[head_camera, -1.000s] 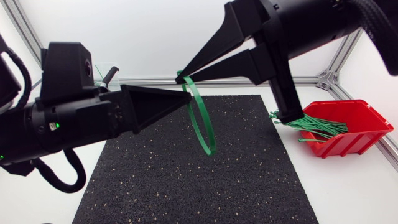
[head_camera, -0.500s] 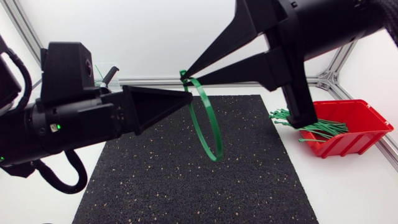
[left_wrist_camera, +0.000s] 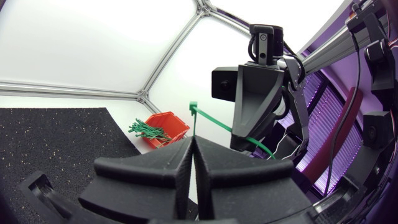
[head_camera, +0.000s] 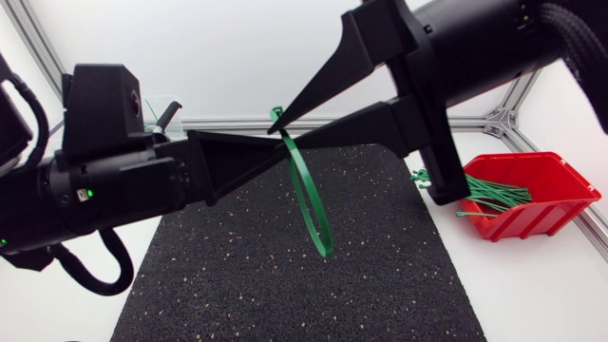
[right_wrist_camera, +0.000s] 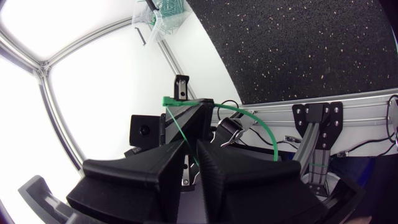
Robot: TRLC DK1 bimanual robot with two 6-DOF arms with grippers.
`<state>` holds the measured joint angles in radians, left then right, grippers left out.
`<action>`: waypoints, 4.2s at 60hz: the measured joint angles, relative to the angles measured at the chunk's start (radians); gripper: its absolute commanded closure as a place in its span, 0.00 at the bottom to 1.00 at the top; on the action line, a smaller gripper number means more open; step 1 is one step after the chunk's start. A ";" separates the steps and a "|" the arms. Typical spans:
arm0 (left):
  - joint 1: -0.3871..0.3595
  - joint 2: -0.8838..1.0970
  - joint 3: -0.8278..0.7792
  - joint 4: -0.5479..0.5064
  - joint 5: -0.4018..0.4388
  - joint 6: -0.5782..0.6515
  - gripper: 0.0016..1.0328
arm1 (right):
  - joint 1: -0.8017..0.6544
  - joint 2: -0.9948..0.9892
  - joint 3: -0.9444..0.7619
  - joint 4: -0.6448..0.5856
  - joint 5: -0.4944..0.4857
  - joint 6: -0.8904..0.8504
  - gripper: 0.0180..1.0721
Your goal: Take a green cable tie from the red box, thread the tail through the head to close it, then place it in the transparent bin on the left.
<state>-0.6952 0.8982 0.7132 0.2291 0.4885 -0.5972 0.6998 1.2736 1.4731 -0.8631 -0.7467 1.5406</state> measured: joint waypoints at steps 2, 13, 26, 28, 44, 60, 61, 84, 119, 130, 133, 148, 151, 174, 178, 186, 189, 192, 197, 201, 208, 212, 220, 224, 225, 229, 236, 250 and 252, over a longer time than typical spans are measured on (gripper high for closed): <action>0.000 0.000 0.000 0.000 0.000 0.000 0.97 | 0.000 0.004 0.000 0.001 0.002 0.000 0.80; 0.000 0.000 0.000 0.000 0.000 0.000 0.97 | 0.002 0.007 0.000 0.003 0.016 0.000 0.83; 0.000 0.000 0.000 0.000 0.000 0.000 0.97 | 0.007 -0.022 0.000 0.003 0.038 -0.001 0.85; 0.000 0.000 0.000 0.000 0.000 0.000 0.97 | 0.007 -0.025 0.000 0.003 0.042 -0.004 0.87; 0.000 0.000 0.000 0.000 0.000 0.000 0.97 | 0.012 -0.026 0.000 -0.009 0.071 -0.040 0.94; -0.001 0.003 0.000 0.000 -0.005 0.006 0.97 | 0.013 -0.047 0.011 -0.053 0.066 -0.049 0.94; -0.001 0.004 0.000 0.000 -0.006 0.007 0.97 | 0.013 -0.049 0.014 -0.053 0.065 -0.049 0.94; -0.002 0.017 0.000 0.000 -0.008 0.016 0.97 | 0.014 -0.029 0.044 -0.048 0.063 -0.049 0.94; -0.002 0.013 0.000 0.000 0.000 0.015 0.97 | 0.014 0.004 0.061 -0.023 0.064 -0.049 0.94; -0.002 0.004 0.000 -0.001 0.000 0.015 0.97 | 0.013 0.010 0.061 -0.023 0.064 -0.049 0.94; -0.002 0.004 0.000 -0.001 0.000 0.015 0.97 | 0.013 0.010 0.061 -0.023 0.064 -0.049 0.94; -0.002 0.003 0.000 -0.001 0.000 0.015 0.97 | 0.010 0.010 0.061 -0.023 0.064 -0.049 0.94; -0.002 0.002 0.000 -0.001 0.000 0.015 0.97 | 0.006 0.010 0.061 -0.022 0.064 -0.049 0.94; -0.002 -0.004 0.000 -0.001 0.000 0.015 0.97 | 0.002 0.010 0.061 -0.001 0.064 -0.048 0.94; -0.002 -0.004 0.000 -0.001 0.000 0.015 0.97 | 0.002 0.010 0.061 0.000 0.064 -0.048 0.94; -0.002 -0.004 0.000 -0.001 0.000 0.015 0.97 | 0.005 0.010 0.061 0.005 0.064 -0.048 0.94; -0.002 -0.004 0.000 -0.001 0.000 0.015 0.97 | 0.005 0.010 0.061 0.007 0.064 -0.048 0.94; -0.002 -0.004 0.000 -0.001 0.000 0.015 0.97 | 0.005 0.010 0.061 0.007 0.064 -0.048 0.94; -0.002 -0.004 0.000 -0.001 0.000 0.015 0.97 | 0.005 0.010 0.061 0.007 0.064 -0.048 0.94; -0.002 -0.004 0.000 -0.001 0.000 0.015 0.97 | 0.005 0.010 0.061 0.007 0.064 -0.048 0.94; -0.002 -0.003 0.000 -0.001 0.000 0.015 0.97 | 0.005 0.008 0.061 0.007 0.064 -0.048 0.94; -0.002 -0.003 0.000 -0.001 0.000 0.015 0.97 | 0.005 0.006 0.061 0.007 0.064 -0.048 0.94; -0.002 -0.003 0.000 -0.001 0.000 0.015 0.97 | 0.005 0.002 0.061 0.007 0.064 -0.048 0.94; -0.002 -0.003 0.000 -0.001 0.000 0.015 0.97 | 0.005 0.001 0.061 0.008 0.064 -0.048 0.94; -0.002 -0.003 0.000 -0.001 0.000 0.015 0.97 | 0.005 0.001 0.061 0.008 0.064 -0.048 0.94; -0.002 -0.003 0.000 -0.001 0.000 0.015 0.97 | 0.005 0.000 0.061 0.008 0.064 -0.048 0.94; -0.002 -0.003 0.000 0.000 0.000 0.015 0.97 | 0.005 -0.005 0.061 0.008 0.064 -0.048 0.94; -0.002 -0.003 0.000 0.000 0.000 0.015 0.97 | 0.005 -0.008 0.058 0.029 0.064 -0.048 0.94; -0.002 -0.003 0.000 0.000 0.000 0.015 0.97 | 0.005 -0.008 0.057 0.029 0.064 -0.048 0.94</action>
<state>-0.6968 0.8948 0.7132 0.2287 0.4889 -0.5819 0.7052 1.2659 1.5303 -0.8337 -0.6823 1.4929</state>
